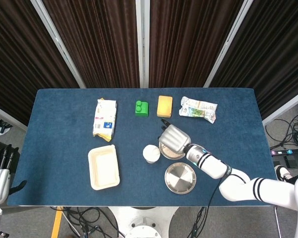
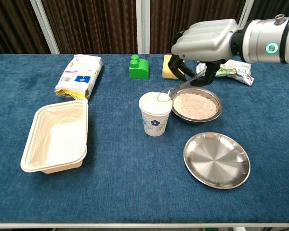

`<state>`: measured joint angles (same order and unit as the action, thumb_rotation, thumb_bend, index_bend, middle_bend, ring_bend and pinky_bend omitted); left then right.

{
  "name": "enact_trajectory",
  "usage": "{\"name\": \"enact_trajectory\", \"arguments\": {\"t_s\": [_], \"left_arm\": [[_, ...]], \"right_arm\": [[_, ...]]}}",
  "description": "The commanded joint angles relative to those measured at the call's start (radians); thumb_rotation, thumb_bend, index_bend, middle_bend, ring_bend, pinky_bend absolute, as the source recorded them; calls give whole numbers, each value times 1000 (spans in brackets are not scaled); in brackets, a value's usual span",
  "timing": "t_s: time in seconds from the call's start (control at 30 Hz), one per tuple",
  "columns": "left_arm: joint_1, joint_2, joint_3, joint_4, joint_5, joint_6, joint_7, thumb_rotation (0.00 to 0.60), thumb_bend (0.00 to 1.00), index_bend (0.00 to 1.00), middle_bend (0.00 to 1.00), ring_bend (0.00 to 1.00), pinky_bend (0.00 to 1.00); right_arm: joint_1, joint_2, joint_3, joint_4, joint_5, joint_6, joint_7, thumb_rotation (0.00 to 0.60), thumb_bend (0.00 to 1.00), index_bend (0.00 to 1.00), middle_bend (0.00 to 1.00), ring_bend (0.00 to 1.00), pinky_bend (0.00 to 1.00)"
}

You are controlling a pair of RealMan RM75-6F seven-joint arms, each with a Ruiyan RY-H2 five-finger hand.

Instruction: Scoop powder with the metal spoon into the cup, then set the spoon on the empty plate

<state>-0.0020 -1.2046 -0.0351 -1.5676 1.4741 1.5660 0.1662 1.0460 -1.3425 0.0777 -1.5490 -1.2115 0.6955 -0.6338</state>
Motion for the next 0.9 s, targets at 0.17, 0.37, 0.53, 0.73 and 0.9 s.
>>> {"name": "enact_trajectory", "arguments": {"t_s": [0.17,0.37,0.53,0.73,0.9], "left_arm": [[3,-7,0,12,2,4,-10,600,0,101,105,29,0],[9,-13,1,28,2,9,-26,600,0,101,105,30,0],[13,-17,2,39,3,12,-41,600,0,101,105,30,0],[14,-18,1,46,6,15,-45,600,0,101,105,29,0],[15,-18,-1,44,7,17,-44,600,0,101,105,30,0]], "right_arm": [[84,-49,-45,-34,46,42,-341,600,327,596,577,265,70],[106,-94,-83,-11,-5,124,-556,600,327,598,577,264,50],[101,-124,-114,13,-65,184,-694,600,327,599,574,264,6],[82,-147,-126,10,-62,223,-809,600,327,601,570,264,0],[62,-154,-119,-3,-62,266,-849,600,327,601,570,264,0]]}}
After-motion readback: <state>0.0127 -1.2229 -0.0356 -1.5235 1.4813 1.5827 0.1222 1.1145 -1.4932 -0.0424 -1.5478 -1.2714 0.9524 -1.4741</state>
